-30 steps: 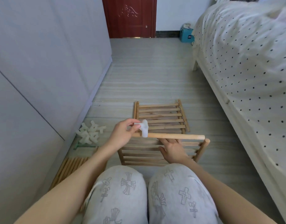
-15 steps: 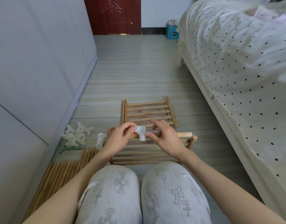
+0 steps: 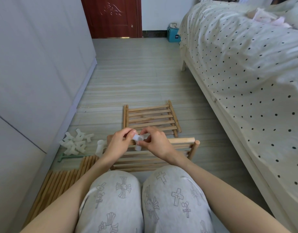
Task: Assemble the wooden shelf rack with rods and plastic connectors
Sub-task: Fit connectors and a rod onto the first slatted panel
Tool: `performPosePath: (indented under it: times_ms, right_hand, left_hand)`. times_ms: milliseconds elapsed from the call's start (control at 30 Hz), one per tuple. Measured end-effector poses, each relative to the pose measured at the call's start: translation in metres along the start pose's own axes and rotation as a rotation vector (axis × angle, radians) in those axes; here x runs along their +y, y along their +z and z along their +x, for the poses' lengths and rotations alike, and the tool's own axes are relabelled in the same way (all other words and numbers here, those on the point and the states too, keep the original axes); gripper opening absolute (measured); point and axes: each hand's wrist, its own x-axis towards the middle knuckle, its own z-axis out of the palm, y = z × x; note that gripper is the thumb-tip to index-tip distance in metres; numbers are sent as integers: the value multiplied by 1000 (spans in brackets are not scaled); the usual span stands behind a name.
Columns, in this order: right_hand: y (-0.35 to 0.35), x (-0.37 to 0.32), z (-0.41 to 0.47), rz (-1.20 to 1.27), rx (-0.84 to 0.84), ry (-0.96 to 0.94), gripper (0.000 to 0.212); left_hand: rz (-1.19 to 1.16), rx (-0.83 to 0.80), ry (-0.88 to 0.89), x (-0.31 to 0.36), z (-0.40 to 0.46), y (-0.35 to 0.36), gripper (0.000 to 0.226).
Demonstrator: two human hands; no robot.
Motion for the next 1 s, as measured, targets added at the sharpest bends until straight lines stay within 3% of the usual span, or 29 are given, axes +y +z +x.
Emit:
performPosePath:
  times_ms: [300,600,667,800,900,1000]
  right_hand:
    - [5,-1,-1,9,-36,12,47]
    - [-9,10,-5,-11,86,48,32]
    - [-30,20,-10,122,127,136,27]
    - [-91,52,-28,645,168,367,23]
    - [-124,79,-42,626,224,469,25]
    - [-137,101,-48,439,250,583,23]
  left_hand:
    - [-42,38,-53,2,0,-2,27]
    - [9,-30,-21,-2,3,-2,29]
    - [186,-113,0,-2,7,-3,32]
    - [484,-374,23,10,20,-5,29]
    - [555,-551,61,28,33,2,37]
    - [508,-634,93,40,40,16,41]
